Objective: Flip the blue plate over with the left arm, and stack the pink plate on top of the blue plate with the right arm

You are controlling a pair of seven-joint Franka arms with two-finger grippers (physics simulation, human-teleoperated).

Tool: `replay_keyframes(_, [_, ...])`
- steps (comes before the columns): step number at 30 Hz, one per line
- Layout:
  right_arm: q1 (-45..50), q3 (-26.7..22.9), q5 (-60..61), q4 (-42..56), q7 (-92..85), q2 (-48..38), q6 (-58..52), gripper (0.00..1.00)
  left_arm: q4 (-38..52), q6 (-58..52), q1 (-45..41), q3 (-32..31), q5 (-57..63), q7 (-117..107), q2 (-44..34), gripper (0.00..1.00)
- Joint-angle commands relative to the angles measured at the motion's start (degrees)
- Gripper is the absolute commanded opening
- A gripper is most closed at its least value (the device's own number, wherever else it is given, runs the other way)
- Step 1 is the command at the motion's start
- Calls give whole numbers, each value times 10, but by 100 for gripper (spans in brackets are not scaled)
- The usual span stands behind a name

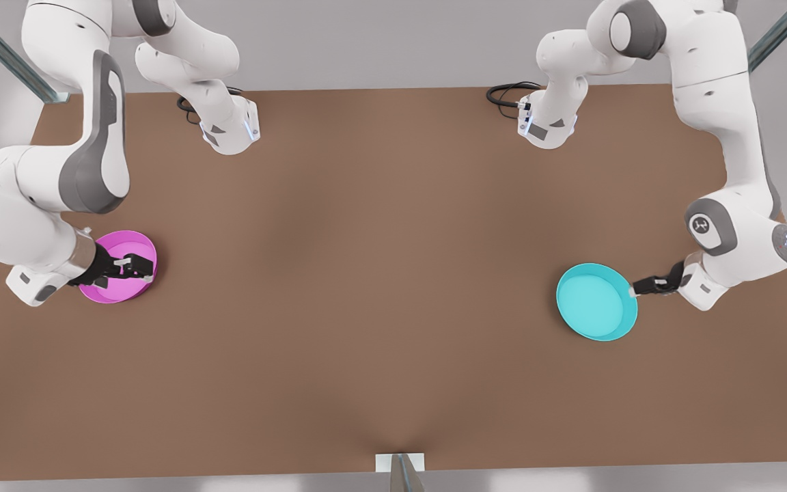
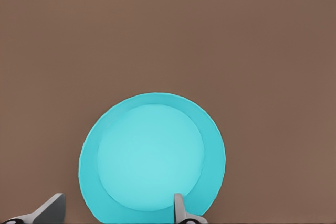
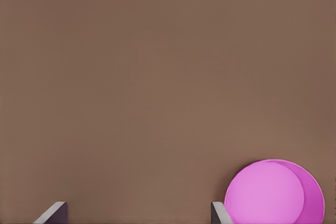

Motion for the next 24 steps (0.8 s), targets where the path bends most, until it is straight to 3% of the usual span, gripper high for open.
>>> replay_keyframes(1, [0, 0, -1, 0, 0, -1, 1, 100, 2, -2, 0, 4, -84, 13, 10, 100])
replay_keyframes(8, [0, 0, -1, 1, 0, 4, 4, 100, 48, -47, 42, 17, -122, 128, 110, 100])
replay_keyframes(10, [0, 0, -1, 1, 0, 5, 4, 100, 145, -127, 76, 17, -120, 128, 169, 100])
replay_keyframes(14, [0, 0, -1, 2, 1, 5, 3, 100, 163, -133, 93, 13, -123, 128, 188, 100])
replay_keyframes(19, [0, 0, -1, 1, 1, 6, 2, 100, 180, -126, 71, 5, -79, 127, 211, 68])
replay_keyframes(24, [1, 0, -1, 1, 1, 6, -1, 100, 182, -115, 67, -1, -24, 144, 227, 67])
